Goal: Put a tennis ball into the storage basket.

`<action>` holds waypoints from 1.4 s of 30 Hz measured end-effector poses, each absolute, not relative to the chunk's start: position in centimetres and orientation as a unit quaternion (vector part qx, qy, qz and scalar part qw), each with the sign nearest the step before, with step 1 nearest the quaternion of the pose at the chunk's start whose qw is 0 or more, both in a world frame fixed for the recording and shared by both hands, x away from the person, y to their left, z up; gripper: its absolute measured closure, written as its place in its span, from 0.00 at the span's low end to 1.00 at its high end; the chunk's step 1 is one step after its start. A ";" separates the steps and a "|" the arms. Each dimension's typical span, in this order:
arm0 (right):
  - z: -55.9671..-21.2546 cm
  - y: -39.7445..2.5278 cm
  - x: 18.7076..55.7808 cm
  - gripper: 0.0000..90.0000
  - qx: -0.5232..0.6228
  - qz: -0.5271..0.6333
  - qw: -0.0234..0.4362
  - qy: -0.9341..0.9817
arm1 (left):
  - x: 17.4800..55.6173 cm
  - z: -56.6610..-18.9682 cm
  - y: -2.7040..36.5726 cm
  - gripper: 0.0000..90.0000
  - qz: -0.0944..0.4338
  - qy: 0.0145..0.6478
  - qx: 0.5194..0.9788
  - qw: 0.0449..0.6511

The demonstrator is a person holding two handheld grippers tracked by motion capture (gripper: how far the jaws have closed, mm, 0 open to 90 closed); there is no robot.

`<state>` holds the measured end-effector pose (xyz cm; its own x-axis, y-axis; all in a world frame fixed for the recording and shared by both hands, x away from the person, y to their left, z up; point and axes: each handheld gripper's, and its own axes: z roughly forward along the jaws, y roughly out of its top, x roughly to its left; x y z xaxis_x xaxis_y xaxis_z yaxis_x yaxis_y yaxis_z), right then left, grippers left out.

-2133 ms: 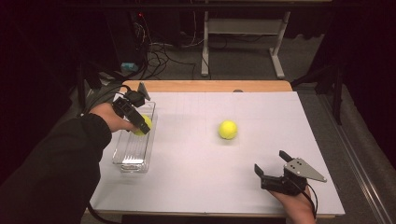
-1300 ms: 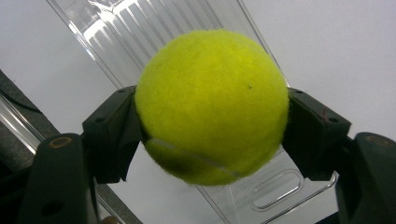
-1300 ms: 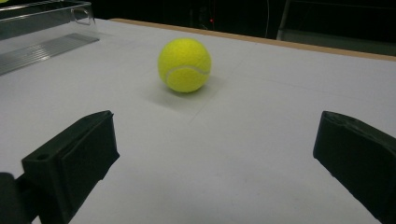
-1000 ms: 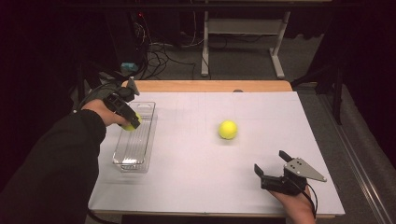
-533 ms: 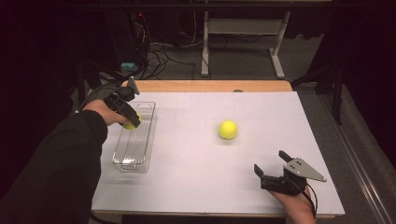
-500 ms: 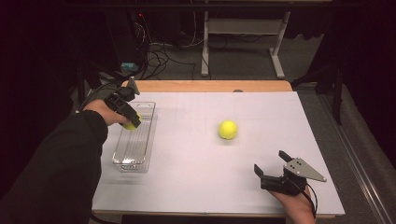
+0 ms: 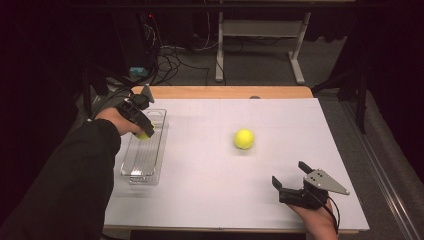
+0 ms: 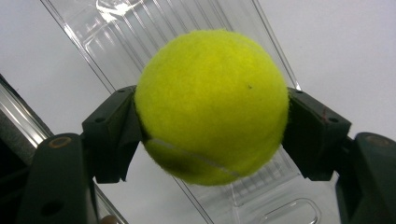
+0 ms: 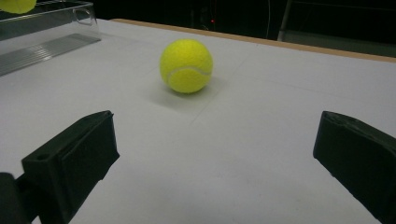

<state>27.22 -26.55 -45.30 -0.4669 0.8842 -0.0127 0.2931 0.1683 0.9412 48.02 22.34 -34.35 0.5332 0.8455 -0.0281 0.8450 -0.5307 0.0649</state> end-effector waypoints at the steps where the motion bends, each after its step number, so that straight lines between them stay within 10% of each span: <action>1: -45.3 -26.5 27.2 0.00 0.419 0.490 0.301 0.702 | 48.0 -34.4 22.3 0.30 0.005 0.483 0.875 0.035; 38: -45.4 -26.5 27.2 0.00 0.420 0.489 0.301 0.703 | 49.1 -36.9 21.3 0.30 0.001 0.482 0.876 0.020; 42: -45.4 -26.4 27.2 0.00 0.418 0.490 0.301 0.703 | 49.1 -36.1 21.4 0.16 0.004 0.490 0.871 0.047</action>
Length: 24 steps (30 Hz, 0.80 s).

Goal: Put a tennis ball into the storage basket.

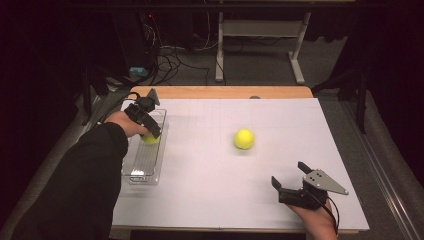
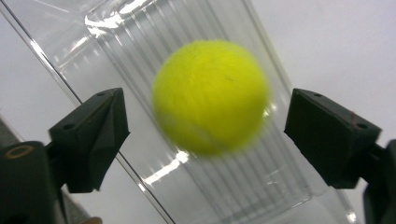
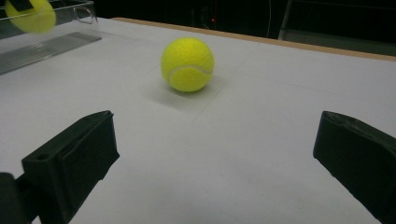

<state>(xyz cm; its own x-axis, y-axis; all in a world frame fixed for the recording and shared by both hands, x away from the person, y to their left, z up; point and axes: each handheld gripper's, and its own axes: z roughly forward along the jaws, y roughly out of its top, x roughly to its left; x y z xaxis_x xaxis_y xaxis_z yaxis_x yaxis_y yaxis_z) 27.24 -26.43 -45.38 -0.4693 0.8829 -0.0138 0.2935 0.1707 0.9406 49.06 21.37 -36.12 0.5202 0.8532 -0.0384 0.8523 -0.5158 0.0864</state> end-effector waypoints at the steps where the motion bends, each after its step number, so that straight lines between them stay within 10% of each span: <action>1: -45.4 -26.4 27.2 0.00 0.418 0.490 0.301 0.703 | 49.1 -36.0 21.4 0.14 0.001 0.493 0.869 0.049; 24: -45.4 -26.4 27.2 0.00 0.416 0.489 0.303 0.705 | 47.6 -35.3 21.2 0.00 0.000 0.482 0.875 0.037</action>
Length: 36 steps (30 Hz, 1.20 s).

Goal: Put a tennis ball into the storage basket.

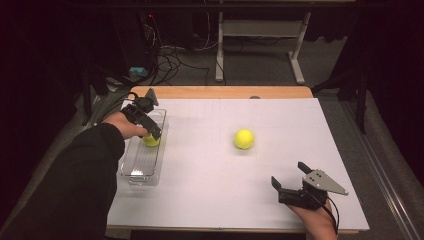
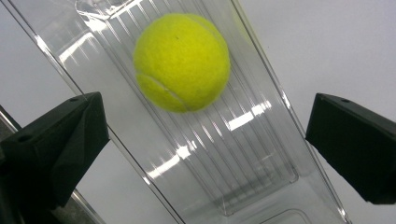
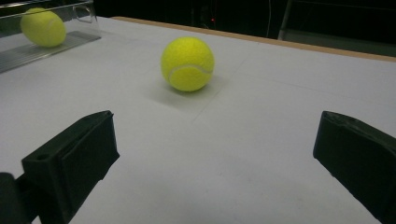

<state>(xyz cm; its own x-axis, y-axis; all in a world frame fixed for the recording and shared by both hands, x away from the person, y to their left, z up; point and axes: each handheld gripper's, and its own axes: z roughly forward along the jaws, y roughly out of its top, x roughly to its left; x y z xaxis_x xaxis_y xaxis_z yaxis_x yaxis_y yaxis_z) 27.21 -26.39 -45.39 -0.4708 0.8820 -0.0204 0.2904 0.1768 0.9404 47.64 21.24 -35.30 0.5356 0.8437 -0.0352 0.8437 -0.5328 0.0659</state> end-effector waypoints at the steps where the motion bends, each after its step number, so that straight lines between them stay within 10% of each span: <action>1: -45.4 -26.4 27.2 0.00 0.416 0.489 0.302 0.705 | 47.5 -35.3 21.2 0.00 0.001 0.480 0.876 0.035; 36: -45.5 -26.3 27.2 0.00 0.417 0.485 0.302 0.707 | 44.0 -34.8 16.2 0.01 -0.002 0.410 0.911 0.048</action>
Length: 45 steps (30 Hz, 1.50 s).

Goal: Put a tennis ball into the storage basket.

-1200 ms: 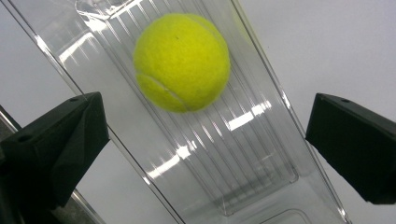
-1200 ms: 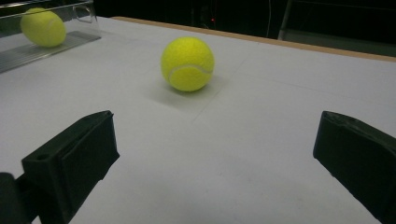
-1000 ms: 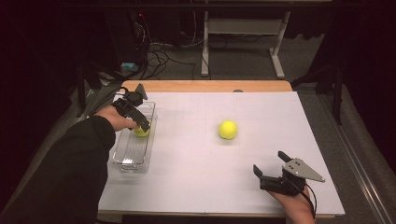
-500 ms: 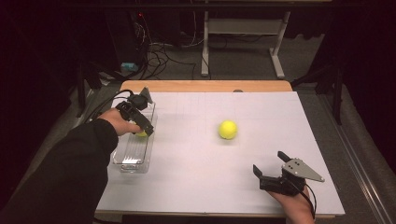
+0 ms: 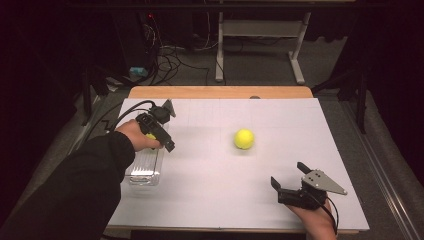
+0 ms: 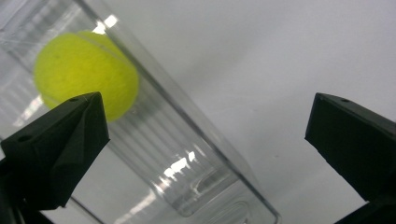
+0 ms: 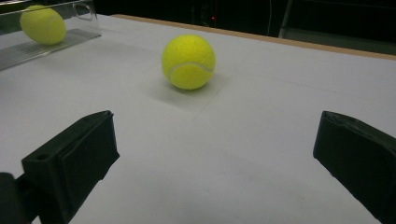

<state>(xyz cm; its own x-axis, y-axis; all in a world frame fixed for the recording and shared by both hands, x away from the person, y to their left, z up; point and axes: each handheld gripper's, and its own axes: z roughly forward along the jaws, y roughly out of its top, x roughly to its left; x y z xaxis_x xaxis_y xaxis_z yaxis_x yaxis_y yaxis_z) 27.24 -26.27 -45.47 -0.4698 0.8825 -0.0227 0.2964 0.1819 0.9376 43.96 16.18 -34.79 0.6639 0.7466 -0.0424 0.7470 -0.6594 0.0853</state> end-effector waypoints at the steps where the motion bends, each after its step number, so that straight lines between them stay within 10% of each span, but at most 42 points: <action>1: -45.5 -26.3 27.2 0.00 0.417 0.485 0.302 0.707 | 43.9 -34.7 16.0 0.01 -0.003 0.408 0.911 0.051; 45: -45.6 -26.0 27.4 0.00 0.423 0.481 0.301 0.707 | 38.4 -36.4 8.0 0.01 -0.018 0.322 0.939 0.117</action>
<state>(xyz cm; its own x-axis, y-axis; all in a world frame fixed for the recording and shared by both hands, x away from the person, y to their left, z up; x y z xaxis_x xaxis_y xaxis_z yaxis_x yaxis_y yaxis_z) 27.45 -26.04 -45.65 -0.4609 0.8872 -0.0197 0.3075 0.1805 0.9343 38.37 8.00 -36.45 0.7925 0.6001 -0.1089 0.6085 -0.7658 0.2078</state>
